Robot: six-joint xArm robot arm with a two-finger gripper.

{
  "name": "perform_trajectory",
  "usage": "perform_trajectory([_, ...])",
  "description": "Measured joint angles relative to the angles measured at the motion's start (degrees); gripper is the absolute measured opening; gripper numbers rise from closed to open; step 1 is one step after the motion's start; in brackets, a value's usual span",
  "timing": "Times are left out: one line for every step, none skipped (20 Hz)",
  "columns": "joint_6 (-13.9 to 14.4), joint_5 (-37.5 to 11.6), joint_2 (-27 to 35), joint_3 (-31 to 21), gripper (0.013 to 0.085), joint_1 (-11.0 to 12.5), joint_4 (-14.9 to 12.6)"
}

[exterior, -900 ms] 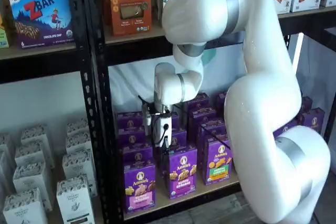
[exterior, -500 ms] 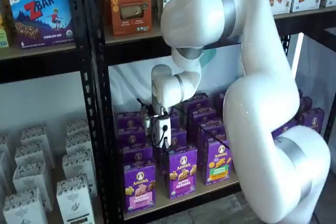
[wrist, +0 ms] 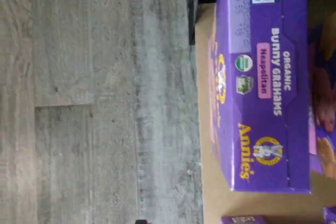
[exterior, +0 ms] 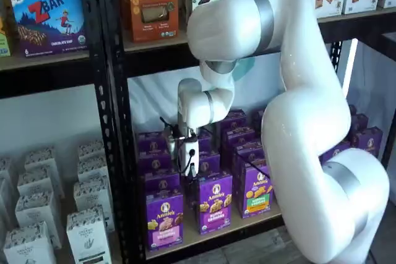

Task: Pick up the purple box with a pink patch in the middle, on the bottom shelf, the first box from the left

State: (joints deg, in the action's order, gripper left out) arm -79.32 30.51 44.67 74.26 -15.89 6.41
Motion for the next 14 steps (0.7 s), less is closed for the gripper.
perform_trajectory([-0.10,1.10,0.45,0.82,0.0850,-0.13,0.30])
perform_trajectory([-0.13,2.02,0.88,1.58,0.0850,-0.27,0.54])
perform_trajectory([-0.18,2.68,1.24,2.16,0.0850,-0.40,0.77])
perform_trajectory([-0.14,3.02,1.55,2.58,0.0850,-0.53,0.90])
perform_trajectory([0.06,3.04,1.88,2.93,0.0850,-0.72,0.88])
perform_trajectory([0.28,2.48,2.12,3.00,0.0850,-0.91,0.82])
perform_trajectory([0.50,1.57,2.28,2.89,0.0850,-1.07,0.71])
perform_trajectory([0.79,0.53,2.42,2.73,0.0850,-1.22,0.52])
perform_trajectory([1.16,-0.40,2.55,2.59,0.0850,-1.36,0.22])
perform_trajectory([1.48,-1.30,2.64,2.41,0.0850,-1.46,-0.06])
perform_trajectory([1.94,-2.11,2.72,2.23,0.0850,-1.56,-0.49])
perform_trajectory([2.47,-2.82,2.81,2.10,0.0850,-1.64,-1.03])
perform_trajectory([2.93,-3.36,2.92,2.03,0.0850,-1.71,-1.49])
perform_trajectory([3.33,-3.75,3.01,1.99,0.0850,-1.78,-1.87])
